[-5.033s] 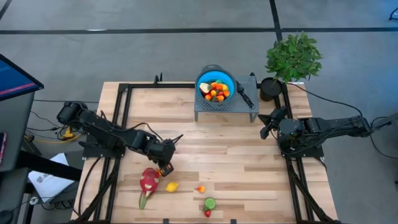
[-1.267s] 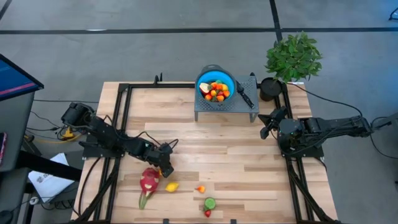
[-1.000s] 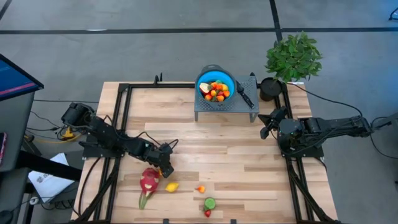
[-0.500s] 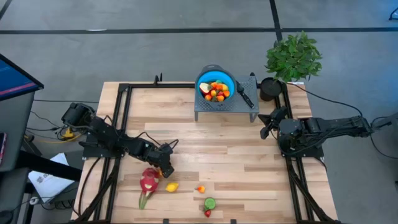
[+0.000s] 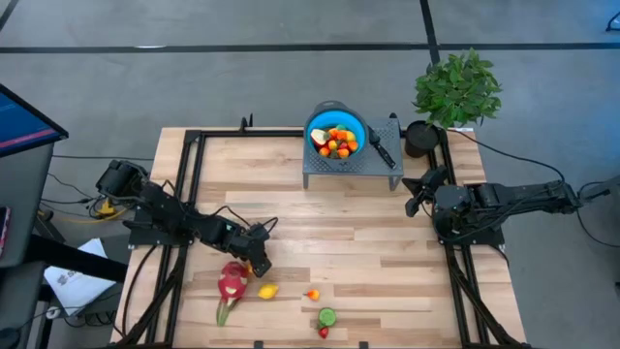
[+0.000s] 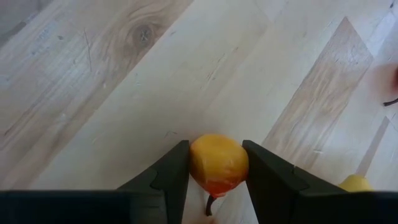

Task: Pick & Place Fruit
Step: Put the yellow pear into the strainer bowl

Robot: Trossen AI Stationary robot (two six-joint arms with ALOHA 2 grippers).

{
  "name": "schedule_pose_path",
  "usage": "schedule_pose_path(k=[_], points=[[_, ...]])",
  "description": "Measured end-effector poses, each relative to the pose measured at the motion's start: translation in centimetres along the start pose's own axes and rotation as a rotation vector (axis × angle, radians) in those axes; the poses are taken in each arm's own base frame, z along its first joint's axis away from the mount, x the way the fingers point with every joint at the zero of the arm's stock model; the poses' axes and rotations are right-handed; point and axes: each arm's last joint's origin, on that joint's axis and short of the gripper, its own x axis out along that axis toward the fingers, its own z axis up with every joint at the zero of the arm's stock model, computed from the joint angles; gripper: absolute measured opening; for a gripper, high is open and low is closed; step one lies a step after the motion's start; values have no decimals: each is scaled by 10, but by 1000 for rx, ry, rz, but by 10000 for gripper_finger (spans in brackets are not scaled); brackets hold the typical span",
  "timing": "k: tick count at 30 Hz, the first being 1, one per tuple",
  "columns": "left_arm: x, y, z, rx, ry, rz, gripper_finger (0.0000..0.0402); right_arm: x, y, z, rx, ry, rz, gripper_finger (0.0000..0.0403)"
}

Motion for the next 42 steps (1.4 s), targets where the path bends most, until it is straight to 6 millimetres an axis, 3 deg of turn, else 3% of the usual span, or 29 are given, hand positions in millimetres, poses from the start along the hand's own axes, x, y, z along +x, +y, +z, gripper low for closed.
schedule_pose_path(k=[42], points=[[-1,-5,4,-9,-44,-48,136,0,0,0,9,1,4,0]])
